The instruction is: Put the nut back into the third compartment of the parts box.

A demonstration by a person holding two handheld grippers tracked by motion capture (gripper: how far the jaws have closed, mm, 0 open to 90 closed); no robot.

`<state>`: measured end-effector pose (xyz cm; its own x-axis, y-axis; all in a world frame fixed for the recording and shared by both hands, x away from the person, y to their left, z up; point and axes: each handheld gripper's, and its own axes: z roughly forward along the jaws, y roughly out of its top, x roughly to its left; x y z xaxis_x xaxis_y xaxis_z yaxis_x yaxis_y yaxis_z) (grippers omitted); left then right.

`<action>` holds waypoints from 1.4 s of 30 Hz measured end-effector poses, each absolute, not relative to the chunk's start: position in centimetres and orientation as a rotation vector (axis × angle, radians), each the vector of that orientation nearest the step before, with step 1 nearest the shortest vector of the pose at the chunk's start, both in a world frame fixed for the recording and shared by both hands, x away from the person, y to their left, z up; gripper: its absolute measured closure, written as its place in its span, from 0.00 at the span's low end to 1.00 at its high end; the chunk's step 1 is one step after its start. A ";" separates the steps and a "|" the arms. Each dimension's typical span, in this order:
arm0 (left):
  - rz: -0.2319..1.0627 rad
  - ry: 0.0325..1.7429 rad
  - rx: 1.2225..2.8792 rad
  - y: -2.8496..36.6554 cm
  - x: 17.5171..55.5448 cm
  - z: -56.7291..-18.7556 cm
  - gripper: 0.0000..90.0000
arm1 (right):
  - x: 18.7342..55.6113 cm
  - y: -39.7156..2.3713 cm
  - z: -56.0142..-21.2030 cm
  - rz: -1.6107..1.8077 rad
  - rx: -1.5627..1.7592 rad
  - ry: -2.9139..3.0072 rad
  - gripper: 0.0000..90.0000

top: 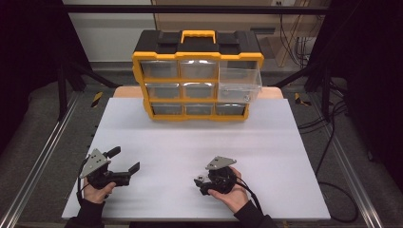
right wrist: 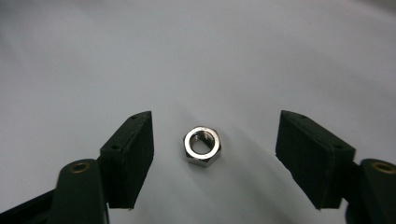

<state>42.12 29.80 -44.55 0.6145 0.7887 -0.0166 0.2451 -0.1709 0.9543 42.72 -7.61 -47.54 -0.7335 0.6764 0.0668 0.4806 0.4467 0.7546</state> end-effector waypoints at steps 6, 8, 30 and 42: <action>0.605 0.852 1.723 29.8 42.1 -44.6 0.04 | 42.8 -7.4 -47.9 1.144 0.993 2.487 0.47; 0.605 0.852 1.722 29.8 42.1 -44.6 0.04 | 42.9 -7.3 -48.1 1.141 0.988 2.490 0.51; 0.603 0.846 1.726 29.7 42.1 -44.6 0.04 | 43.4 -7.1 -48.7 1.135 0.961 2.537 0.78; 0.603 0.846 1.727 29.6 42.1 -44.6 0.04 | 43.6 -7.7 -47.9 1.162 0.988 2.526 0.78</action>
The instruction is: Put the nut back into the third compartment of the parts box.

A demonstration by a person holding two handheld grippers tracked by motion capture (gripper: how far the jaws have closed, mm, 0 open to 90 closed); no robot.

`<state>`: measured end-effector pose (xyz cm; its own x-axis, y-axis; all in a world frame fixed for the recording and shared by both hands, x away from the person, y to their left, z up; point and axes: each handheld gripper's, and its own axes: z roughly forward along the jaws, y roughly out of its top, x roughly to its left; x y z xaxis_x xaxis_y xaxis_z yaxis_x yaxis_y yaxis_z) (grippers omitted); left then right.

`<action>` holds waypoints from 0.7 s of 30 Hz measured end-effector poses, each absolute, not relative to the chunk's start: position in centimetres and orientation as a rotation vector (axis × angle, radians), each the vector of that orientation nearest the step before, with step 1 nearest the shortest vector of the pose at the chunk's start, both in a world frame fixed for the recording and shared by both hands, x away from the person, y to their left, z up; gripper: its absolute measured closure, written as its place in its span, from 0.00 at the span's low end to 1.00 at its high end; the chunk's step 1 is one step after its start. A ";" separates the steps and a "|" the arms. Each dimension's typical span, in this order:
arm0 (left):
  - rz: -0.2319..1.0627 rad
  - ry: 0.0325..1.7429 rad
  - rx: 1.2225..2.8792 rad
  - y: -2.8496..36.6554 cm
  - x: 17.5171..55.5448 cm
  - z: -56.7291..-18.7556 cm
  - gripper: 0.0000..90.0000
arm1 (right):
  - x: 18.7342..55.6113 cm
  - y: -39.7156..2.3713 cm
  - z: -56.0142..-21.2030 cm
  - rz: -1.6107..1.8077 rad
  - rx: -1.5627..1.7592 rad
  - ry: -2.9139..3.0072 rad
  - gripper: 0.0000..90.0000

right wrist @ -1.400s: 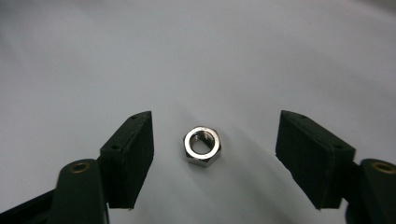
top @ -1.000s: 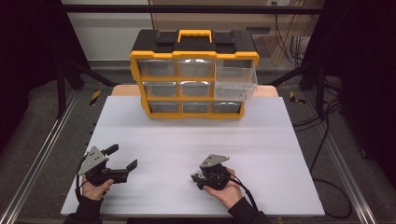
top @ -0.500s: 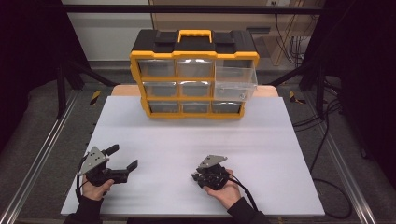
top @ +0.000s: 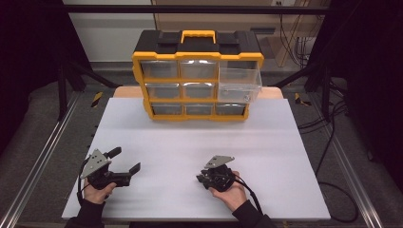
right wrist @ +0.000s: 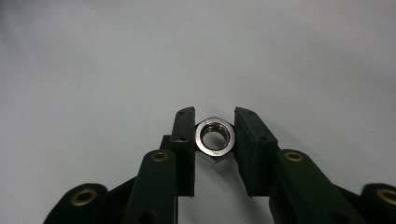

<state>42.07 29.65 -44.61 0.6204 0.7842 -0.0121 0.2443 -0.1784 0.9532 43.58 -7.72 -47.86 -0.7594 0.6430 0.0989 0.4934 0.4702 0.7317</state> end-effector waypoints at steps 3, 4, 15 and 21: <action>0.603 0.846 1.727 29.7 42.1 -44.6 0.04 | 43.6 -8.3 -47.1 1.193 0.994 2.497 0.78; 0.603 0.846 1.727 29.7 42.1 -44.6 0.04 | 43.6 -8.5 -46.8 1.201 0.994 2.488 0.78; 0.603 0.848 1.730 29.6 42.1 -44.7 0.04 | 43.9 -11.3 -43.2 1.281 1.008 2.366 0.78; 0.603 0.850 1.734 29.6 42.1 -44.7 0.04 | 44.0 -13.0 -41.0 1.324 1.014 2.290 0.78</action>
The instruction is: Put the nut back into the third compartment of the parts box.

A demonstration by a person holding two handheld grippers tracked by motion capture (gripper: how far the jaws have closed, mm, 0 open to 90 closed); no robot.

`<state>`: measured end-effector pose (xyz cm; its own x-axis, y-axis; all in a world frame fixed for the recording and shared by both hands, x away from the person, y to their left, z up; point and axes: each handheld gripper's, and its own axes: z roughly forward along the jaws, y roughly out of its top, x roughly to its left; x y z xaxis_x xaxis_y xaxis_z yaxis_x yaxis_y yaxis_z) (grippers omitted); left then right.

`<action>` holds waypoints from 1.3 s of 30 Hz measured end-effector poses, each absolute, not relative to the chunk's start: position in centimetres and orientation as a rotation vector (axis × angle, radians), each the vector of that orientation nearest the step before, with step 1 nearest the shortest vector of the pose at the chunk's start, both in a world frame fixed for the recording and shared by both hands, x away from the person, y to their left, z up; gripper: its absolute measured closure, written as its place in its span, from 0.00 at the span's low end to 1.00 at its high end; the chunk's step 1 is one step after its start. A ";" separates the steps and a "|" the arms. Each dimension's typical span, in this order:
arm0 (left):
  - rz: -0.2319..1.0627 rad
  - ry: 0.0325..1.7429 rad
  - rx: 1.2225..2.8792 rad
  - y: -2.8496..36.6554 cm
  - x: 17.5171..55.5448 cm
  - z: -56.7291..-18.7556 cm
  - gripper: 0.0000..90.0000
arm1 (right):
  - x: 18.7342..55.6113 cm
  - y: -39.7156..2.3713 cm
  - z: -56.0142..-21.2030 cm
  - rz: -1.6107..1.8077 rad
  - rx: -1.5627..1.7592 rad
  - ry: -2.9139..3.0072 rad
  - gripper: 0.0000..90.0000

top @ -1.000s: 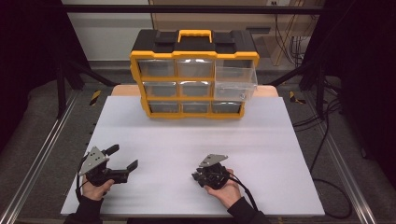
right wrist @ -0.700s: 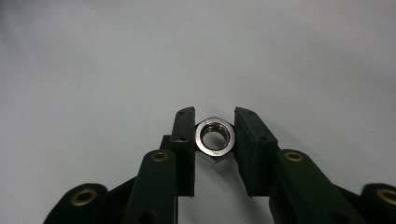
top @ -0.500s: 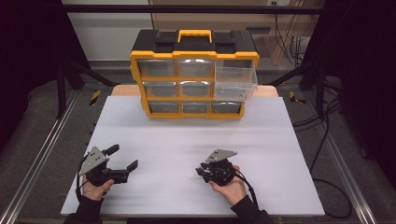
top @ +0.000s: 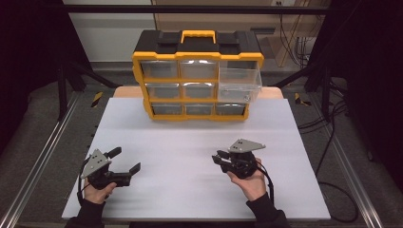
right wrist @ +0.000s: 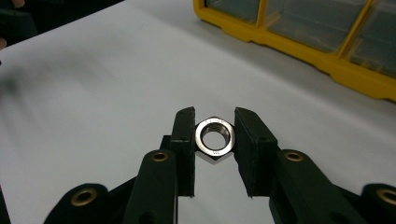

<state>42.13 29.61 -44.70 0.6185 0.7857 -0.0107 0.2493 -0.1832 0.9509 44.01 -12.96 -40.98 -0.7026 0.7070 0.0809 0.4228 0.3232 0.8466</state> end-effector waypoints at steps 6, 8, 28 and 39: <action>0.604 0.850 1.735 29.6 42.1 -44.7 0.04 | 44.1 -14.2 -38.7 1.338 1.007 2.229 0.78; 0.604 0.849 1.735 29.6 42.1 -44.7 0.04 | 44.1 -14.5 -37.7 1.345 1.000 2.207 0.78; 0.605 0.851 1.736 29.6 42.1 -44.7 0.04 | 44.6 -16.2 -30.3 1.403 0.951 2.047 0.78; 0.607 0.850 1.735 29.6 42.1 -44.7 0.04 | 45.1 -16.6 -27.1 1.403 0.940 1.984 0.78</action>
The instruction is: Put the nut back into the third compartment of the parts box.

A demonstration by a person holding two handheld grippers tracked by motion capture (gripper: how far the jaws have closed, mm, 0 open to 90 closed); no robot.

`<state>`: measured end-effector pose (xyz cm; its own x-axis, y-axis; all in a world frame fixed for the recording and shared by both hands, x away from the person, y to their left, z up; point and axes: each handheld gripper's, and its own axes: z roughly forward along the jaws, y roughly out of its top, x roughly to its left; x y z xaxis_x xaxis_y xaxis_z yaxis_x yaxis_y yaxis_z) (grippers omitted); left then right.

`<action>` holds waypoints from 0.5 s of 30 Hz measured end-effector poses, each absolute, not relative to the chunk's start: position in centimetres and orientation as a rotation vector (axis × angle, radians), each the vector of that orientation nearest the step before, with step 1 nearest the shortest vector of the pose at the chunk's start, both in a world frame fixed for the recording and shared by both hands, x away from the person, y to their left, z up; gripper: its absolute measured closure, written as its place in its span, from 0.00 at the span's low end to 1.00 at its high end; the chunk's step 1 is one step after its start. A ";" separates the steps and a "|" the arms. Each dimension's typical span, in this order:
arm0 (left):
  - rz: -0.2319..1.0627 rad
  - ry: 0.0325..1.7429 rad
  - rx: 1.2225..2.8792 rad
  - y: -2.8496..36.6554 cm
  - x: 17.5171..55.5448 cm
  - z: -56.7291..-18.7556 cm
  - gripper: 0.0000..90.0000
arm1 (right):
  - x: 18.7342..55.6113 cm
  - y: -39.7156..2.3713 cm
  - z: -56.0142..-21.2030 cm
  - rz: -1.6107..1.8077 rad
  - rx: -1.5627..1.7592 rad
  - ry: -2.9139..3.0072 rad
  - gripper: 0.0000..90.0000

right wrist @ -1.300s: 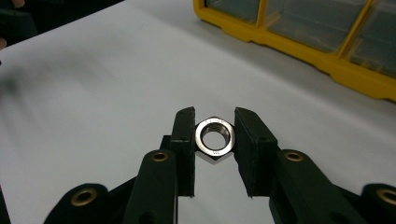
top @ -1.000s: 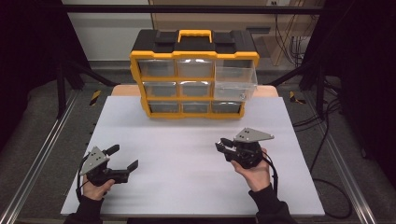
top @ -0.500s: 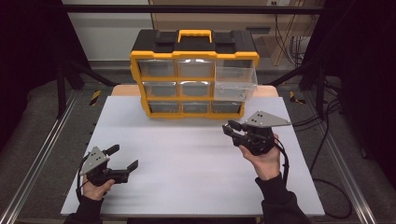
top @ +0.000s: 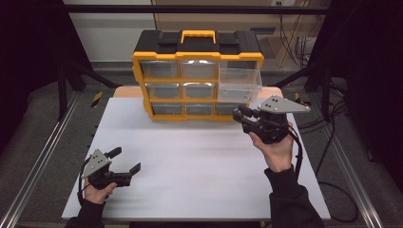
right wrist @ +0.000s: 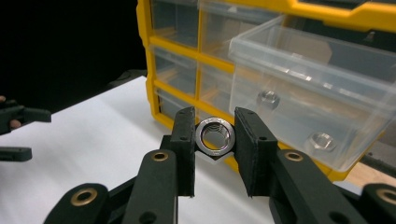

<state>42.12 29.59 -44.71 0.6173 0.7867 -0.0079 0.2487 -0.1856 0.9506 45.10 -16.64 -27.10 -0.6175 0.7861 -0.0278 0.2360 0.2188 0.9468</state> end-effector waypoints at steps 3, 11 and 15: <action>0.606 0.850 1.736 29.6 42.1 -44.7 0.04 | 45.2 -16.8 -26.4 1.404 0.937 1.966 0.78; 0.607 0.850 1.735 29.6 42.1 -44.7 0.04 | 45.8 -16.9 -24.3 1.404 0.937 1.923 0.78; 0.607 0.850 1.736 29.6 42.1 -44.7 0.04 | 46.3 -16.7 -23.7 1.394 0.940 1.911 0.78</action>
